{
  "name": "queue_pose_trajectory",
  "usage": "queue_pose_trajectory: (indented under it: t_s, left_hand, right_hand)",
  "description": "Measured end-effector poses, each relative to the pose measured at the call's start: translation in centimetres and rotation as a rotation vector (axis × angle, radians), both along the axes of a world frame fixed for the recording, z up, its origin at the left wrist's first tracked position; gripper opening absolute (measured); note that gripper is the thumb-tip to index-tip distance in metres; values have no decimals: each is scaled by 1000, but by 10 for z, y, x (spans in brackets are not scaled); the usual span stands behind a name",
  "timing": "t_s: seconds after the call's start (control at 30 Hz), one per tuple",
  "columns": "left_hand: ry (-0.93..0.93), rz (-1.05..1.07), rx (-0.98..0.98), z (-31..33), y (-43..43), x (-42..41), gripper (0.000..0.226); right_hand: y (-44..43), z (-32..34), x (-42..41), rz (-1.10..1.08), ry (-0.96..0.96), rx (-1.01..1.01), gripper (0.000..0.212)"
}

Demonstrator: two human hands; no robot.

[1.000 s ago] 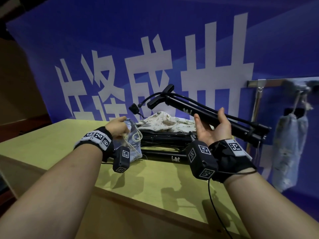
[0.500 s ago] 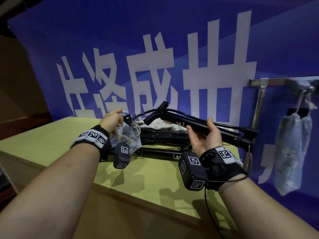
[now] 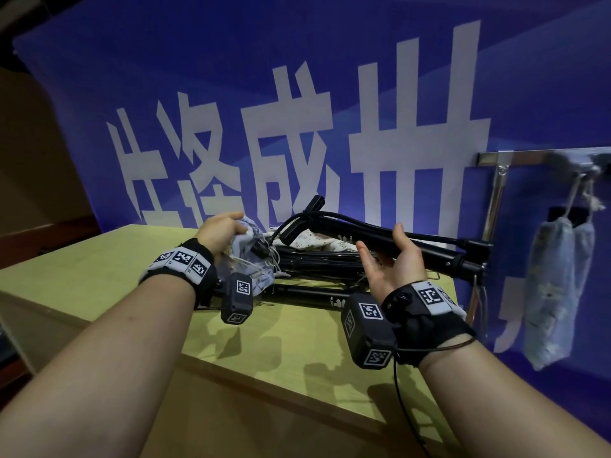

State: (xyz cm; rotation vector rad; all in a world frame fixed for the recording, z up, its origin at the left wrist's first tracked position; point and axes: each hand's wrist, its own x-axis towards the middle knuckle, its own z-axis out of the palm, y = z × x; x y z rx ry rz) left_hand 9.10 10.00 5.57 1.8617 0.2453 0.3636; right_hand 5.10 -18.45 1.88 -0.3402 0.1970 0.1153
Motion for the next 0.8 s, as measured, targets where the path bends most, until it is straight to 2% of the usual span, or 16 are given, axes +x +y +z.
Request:
queue_pose_trajectory:
  t_s: [0.17,0.43,0.6,0.8]
  left_hand:
    - [50,-9,6,-2,-3,1,54]
    - [52,15,-49,-1,-5,0,55]
    - [46,-40,-225,3,-7,-3,51]
    - [37,-125,-477,10,-15,-10,39]
  right_hand:
    - [-2,2,-1,5,-14,14,66]
    - [-1,9,-5,-29,-21,54,66]
    - [3,9,-10,-23,-26,65,62]
    - [5,7,-10,27,-11,-2,68]
